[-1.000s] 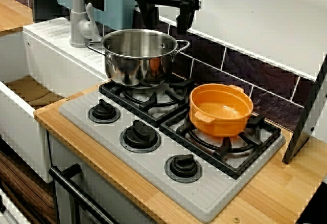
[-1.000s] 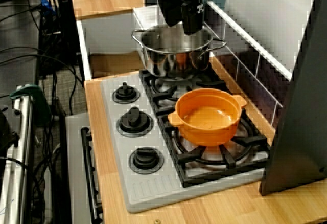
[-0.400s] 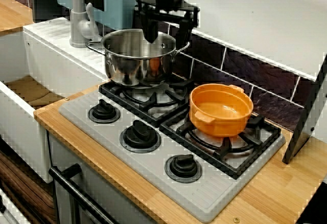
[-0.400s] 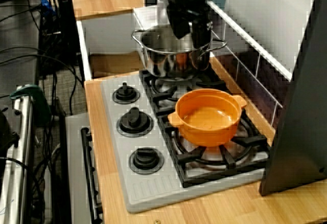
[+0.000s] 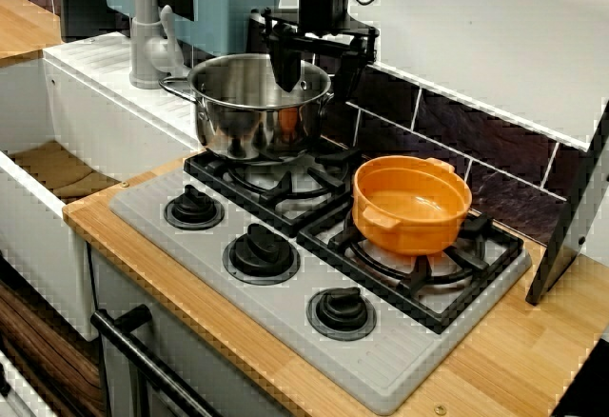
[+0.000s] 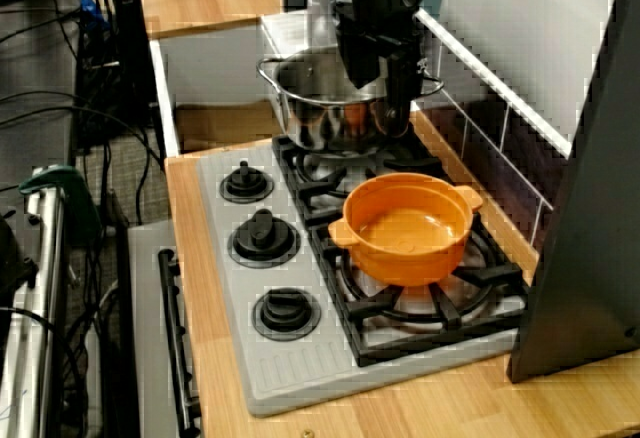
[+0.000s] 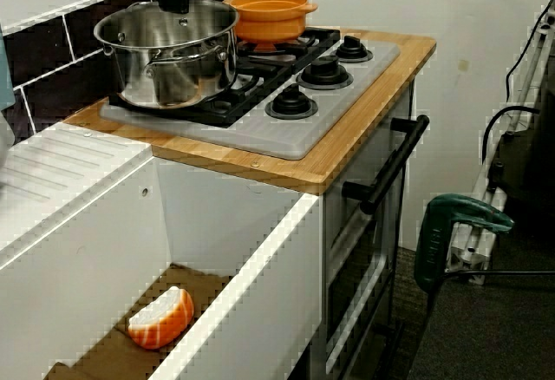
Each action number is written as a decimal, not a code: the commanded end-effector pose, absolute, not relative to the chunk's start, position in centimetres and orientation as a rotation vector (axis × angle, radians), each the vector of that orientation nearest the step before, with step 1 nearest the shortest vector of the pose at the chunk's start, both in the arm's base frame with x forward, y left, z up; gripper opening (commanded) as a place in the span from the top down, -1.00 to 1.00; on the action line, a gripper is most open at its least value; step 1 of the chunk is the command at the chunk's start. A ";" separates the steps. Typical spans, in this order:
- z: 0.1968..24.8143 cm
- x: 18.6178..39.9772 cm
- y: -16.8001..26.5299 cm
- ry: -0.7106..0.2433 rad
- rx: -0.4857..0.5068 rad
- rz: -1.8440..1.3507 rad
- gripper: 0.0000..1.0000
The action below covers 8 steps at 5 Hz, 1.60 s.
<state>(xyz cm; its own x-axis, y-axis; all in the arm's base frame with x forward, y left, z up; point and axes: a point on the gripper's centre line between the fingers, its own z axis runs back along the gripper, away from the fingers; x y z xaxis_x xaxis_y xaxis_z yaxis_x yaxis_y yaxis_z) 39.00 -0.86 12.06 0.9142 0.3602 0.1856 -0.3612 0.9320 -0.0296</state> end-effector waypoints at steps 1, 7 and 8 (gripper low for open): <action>13.6 39.0 -1.6 -0.241 0.002 0.384 -1.00; 12.5 39.2 -1.1 -0.238 0.007 0.409 1.00; 13.0 39.2 -1.5 -0.235 -0.006 0.412 1.00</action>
